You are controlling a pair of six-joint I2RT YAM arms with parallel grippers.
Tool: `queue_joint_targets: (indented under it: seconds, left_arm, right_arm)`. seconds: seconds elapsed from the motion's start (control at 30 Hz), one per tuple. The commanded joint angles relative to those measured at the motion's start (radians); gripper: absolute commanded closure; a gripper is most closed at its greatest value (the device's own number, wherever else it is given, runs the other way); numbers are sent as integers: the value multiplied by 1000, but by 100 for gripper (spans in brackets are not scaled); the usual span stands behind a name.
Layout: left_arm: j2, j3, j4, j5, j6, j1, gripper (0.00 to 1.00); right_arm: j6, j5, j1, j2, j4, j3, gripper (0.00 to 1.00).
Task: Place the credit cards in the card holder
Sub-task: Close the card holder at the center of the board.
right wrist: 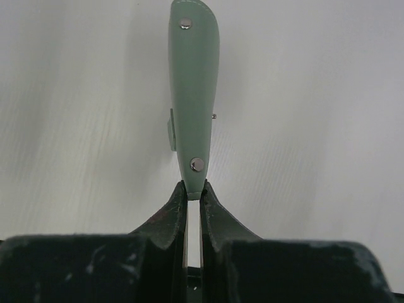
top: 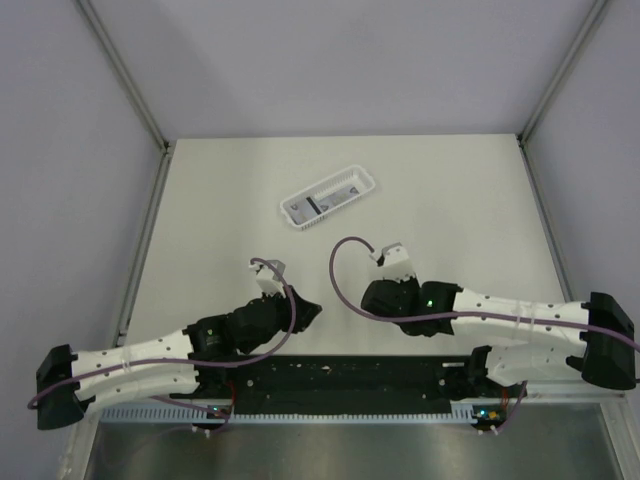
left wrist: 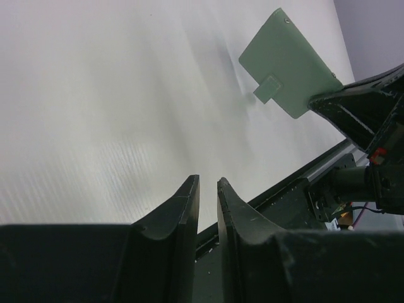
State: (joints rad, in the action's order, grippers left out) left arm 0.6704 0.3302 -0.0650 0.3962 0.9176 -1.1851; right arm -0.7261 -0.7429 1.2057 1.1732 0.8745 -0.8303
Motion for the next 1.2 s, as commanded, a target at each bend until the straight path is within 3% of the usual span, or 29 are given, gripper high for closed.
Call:
queue_joint_targets:
  seconds: [0.0,0.5,0.6,0.9,1.17]
  left_arm:
    - [3,-3,13,16,7,-1,77]
    - [11,-26,31,6,32,-1,78]
    - [9,-31,34,7,33,-1,78]
    - [8,-43,48,3,41,-1,78]
    - [14,-54,53,1,46,-1,78]
  right_arm:
    - [45,37,41,-10,-161,35,100]
    - [90,198,46,-4,-322,129,97]
    - [91,212,48,-3,-331,132,91]
    - [143,359,48,-39,-460,171,58]
    - [180,496,46,-161,-600,238,49]
